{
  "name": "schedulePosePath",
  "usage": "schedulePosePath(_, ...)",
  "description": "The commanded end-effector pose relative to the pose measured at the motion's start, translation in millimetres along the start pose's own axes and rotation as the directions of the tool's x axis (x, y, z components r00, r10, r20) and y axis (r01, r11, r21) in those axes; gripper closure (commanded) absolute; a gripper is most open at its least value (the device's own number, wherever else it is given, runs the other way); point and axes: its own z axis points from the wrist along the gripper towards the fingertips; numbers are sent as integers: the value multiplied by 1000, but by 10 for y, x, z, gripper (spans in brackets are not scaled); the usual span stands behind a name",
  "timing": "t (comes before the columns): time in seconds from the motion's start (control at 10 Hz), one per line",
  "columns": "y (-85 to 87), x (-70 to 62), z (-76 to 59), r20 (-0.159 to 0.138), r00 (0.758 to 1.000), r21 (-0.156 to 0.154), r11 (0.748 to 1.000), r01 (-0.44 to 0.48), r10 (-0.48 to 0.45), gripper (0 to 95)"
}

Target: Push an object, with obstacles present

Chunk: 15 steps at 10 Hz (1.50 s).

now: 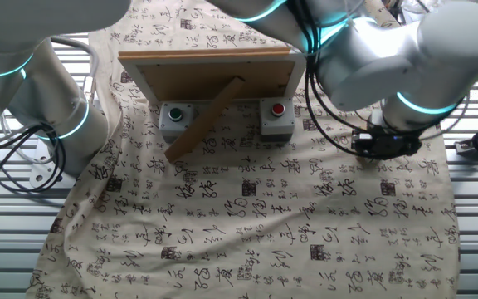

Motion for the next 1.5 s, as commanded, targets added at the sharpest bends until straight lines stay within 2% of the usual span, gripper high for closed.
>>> schedulePosePath(0.1,3,-7,8,-1,1000,5,1000,-4,4,950)
schedulePosePath(0.8,3,-84,-49,5,1000,8,1000,-16,16,950)
schedulePosePath(1.1,12,-180,-63,8,999,10,999,-33,33,950)
schedulePosePath(1.5,46,-395,-41,11,998,15,998,-64,64,950)
